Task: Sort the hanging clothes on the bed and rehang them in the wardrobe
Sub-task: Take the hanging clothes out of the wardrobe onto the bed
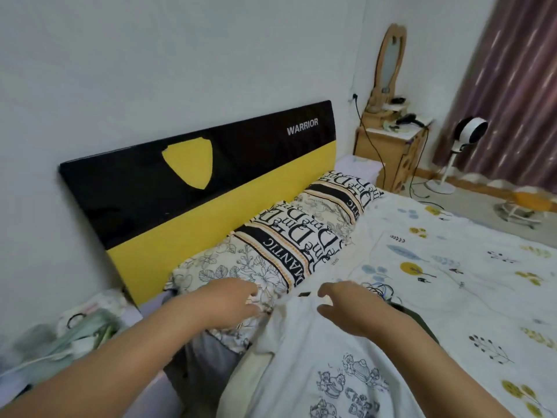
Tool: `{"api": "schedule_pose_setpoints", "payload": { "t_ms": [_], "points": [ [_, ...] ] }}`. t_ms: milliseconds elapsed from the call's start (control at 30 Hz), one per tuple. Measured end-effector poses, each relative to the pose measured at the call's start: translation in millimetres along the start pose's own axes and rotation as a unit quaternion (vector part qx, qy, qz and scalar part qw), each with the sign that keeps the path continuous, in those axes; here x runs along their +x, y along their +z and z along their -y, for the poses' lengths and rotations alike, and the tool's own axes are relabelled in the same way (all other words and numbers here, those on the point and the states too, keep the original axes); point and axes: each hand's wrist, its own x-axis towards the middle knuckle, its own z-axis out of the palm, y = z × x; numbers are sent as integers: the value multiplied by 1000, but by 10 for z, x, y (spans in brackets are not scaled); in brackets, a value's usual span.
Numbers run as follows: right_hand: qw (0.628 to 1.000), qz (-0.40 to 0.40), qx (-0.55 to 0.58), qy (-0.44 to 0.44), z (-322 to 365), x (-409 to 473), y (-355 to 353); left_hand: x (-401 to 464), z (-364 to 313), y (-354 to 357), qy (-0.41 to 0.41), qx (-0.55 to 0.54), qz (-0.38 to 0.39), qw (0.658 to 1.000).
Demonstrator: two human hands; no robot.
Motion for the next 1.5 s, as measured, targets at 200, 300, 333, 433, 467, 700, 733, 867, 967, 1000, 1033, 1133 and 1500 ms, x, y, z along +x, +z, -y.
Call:
{"api": "schedule_pose_setpoints", "payload": {
  "t_ms": [200, 300, 333, 433, 467, 700, 733, 867, 967, 1000, 1033, 1133, 1500],
  "points": [
    [993, -13, -41, -109, 870, -247, -309, -1125, 409, -164, -73, -29, -48, 996],
    [984, -25, -80, -157, 1207, -323, -441, -1639, 502, -207, -123, -41, -65, 989],
    [980, -31, -90, -174, 1306, -351, -479, -1798, 529, -207, -142, -41, -68, 987],
    [964, -36, -115, -235, 1589, -447, -578, -2251, 583, -137, -212, -49, -77, 973],
    [958, -33, -124, -256, 1679, -491, -600, -2394, 578, -104, -236, -54, -79, 967],
    [900, -50, -149, -407, 2346, -880, -613, -3325, 384, 310, -387, -126, -67, 911],
    [888, -55, -149, -431, 2457, -939, -583, -3454, 357, 396, -407, -136, -66, 901],
    [841, -48, -139, -521, 2935, -1240, -422, -3981, 243, 665, -472, -178, -65, 861],
    [804, -32, -138, -577, 3306, -1498, -277, -4424, 184, 827, -515, -207, -75, 828],
    [793, -28, -138, -593, 3432, -1592, -236, -4578, 171, 881, -529, -215, -78, 817],
    [783, -23, -140, -606, 3563, -1688, -200, -4735, 166, 934, -542, -223, -81, 806],
    [749, -18, -154, -644, 3996, -1992, -111, -5207, 174, 1090, -577, -245, -91, 773],
    [644, 0, -140, -752, 5548, -3177, 379, -6908, 430, 1666, -683, -273, -145, 662]
  ]
}}
